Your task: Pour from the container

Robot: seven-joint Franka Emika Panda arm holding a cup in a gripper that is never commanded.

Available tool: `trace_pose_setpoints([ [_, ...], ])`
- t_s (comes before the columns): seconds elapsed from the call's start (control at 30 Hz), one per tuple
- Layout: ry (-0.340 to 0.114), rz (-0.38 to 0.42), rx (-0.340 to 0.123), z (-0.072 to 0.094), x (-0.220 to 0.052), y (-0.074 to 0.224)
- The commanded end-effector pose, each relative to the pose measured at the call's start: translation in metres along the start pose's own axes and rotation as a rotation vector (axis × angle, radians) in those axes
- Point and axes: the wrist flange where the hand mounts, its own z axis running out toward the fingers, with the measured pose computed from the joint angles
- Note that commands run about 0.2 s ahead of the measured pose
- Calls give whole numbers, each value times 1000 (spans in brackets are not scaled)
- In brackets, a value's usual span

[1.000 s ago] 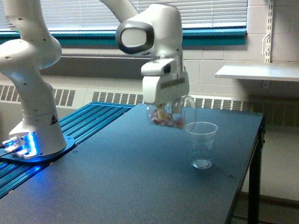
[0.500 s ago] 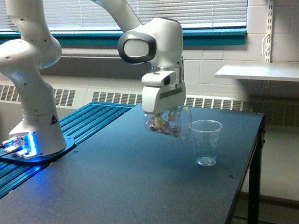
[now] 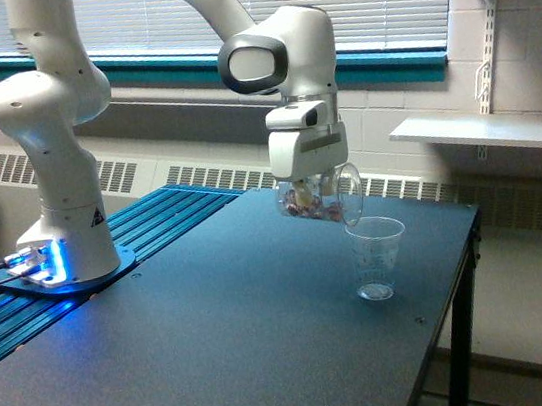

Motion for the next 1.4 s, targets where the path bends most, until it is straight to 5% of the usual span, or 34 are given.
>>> trace_pose_setpoints([
  [0.03, -14, 17, 1, -4, 10, -3],
  [0.67, -118, 75, 73, -57, 17, -44],
  [1.07, -166, 23, 20, -30, -32, -52],
  [1.4, -215, 41, -2, -17, -41, -50],
])
